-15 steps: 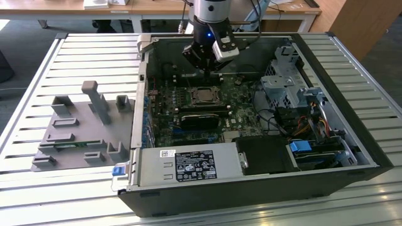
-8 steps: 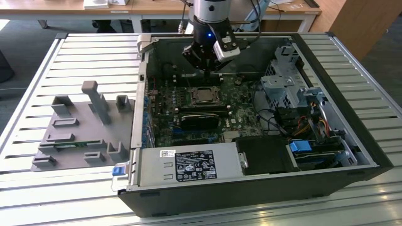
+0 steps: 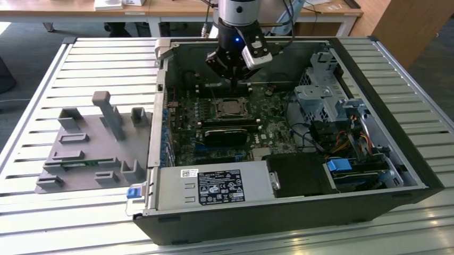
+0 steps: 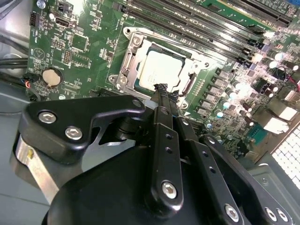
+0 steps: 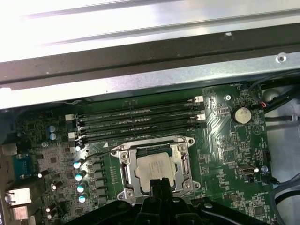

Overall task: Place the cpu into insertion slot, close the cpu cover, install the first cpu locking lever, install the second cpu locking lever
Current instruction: 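Install the first cpu locking lever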

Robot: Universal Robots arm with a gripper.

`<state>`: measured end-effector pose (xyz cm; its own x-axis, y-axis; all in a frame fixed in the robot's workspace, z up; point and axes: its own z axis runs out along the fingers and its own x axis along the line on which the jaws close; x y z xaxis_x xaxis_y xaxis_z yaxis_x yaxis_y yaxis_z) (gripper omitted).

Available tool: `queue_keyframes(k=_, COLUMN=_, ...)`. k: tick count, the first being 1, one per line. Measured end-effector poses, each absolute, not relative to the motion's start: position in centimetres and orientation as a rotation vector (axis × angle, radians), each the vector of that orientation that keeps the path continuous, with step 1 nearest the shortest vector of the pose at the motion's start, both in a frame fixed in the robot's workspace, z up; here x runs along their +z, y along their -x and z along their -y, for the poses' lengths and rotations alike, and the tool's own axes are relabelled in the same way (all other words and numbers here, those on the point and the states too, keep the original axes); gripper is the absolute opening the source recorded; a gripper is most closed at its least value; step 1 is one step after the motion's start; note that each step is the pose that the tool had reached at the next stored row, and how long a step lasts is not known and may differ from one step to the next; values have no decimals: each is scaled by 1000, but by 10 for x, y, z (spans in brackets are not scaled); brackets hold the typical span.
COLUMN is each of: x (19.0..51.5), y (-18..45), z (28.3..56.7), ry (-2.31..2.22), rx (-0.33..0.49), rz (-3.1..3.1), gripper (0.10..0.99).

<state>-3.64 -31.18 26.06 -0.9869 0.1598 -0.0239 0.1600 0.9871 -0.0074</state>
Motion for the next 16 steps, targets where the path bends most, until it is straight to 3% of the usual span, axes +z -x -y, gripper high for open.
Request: queue_keyframes(k=16, x=260, y=52, z=313, ry=-187, rx=31, rz=-3113, gripper=118)
